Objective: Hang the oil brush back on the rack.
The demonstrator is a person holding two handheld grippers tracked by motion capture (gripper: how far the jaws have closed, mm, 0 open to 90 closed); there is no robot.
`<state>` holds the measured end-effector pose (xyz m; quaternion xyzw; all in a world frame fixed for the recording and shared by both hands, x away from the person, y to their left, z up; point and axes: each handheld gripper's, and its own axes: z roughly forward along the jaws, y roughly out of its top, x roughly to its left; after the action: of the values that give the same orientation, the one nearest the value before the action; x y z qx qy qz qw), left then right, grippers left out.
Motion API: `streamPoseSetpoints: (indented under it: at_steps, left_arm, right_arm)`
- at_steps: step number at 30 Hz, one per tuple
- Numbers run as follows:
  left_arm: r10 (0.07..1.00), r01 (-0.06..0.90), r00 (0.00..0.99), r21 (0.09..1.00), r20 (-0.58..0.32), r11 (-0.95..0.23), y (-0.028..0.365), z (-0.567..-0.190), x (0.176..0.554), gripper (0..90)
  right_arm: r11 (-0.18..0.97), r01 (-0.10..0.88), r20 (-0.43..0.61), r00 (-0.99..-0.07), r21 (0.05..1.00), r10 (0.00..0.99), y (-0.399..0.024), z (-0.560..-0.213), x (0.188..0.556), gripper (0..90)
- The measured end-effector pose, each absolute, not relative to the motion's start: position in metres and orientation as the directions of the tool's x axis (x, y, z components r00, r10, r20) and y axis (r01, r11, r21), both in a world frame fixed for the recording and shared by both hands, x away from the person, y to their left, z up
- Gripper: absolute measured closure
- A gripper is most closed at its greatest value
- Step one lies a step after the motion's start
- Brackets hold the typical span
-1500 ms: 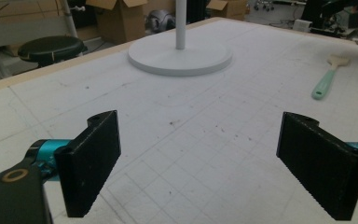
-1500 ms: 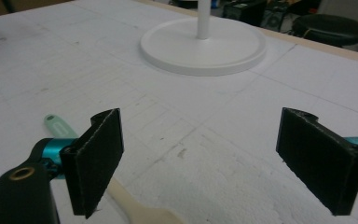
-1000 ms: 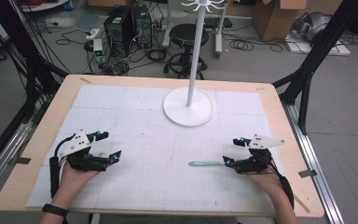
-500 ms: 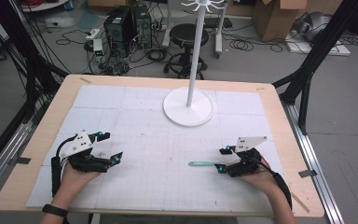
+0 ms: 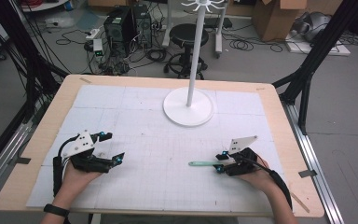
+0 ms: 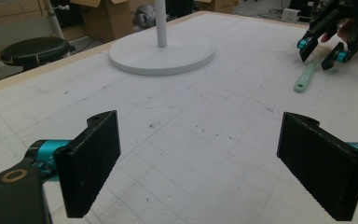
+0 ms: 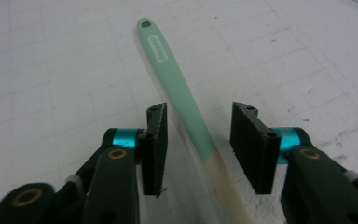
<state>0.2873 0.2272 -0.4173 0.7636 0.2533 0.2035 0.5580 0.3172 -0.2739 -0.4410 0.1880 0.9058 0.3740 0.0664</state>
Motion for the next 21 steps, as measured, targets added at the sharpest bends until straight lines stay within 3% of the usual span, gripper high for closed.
streamPoseSetpoints:
  at_steps: [11,21]
  left_arm:
    - [0.611,0.161,0.791,0.954,0.028,-0.251,0.2261,-0.4169,0.2859,13.9]
    - [0.608,0.162,0.793,0.955,0.024,-0.25,0.2255,-0.4168,0.2854,14.0]
  right_arm:
    - [0.65,0.302,0.024,-0.916,0.698,0.4,-0.274,-0.4409,0.3179,74.4]
    - [0.661,0.292,0.01,-0.918,0.691,0.396,-0.2719,-0.4393,0.3154,78.7]
